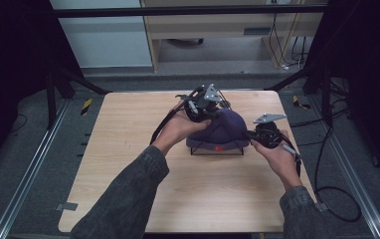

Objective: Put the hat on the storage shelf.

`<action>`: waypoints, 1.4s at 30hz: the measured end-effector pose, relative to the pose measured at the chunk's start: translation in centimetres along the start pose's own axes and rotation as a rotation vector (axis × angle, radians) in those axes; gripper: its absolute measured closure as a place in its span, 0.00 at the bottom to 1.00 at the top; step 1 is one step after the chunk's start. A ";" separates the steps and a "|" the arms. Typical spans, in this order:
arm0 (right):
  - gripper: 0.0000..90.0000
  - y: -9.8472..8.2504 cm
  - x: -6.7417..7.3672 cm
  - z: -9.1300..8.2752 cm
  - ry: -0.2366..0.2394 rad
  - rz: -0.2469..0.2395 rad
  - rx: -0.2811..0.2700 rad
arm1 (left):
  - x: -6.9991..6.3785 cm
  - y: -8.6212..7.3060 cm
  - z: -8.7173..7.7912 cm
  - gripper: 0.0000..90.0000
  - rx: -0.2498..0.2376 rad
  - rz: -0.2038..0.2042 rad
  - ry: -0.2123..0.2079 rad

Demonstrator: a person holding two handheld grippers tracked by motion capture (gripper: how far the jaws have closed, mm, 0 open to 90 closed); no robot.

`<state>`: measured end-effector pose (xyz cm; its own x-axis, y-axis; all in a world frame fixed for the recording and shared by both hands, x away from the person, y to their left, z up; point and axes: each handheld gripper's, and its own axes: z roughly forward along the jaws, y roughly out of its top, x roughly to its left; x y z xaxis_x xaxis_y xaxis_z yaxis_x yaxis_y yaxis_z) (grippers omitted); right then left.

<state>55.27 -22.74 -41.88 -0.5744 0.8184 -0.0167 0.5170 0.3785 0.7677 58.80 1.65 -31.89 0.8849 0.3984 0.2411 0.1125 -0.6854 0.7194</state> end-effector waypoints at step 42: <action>0.69 -2.4 0.8 -2.5 -0.042 0.011 -0.038 | 0.2 -4.5 -4.7 0.31 -0.090 -0.106 0.066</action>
<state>51.95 -24.11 -42.13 -0.5410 0.8403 -0.0348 0.4979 0.3533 0.7920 56.33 7.66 -32.04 0.8381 0.5071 0.2012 0.1601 -0.5812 0.7979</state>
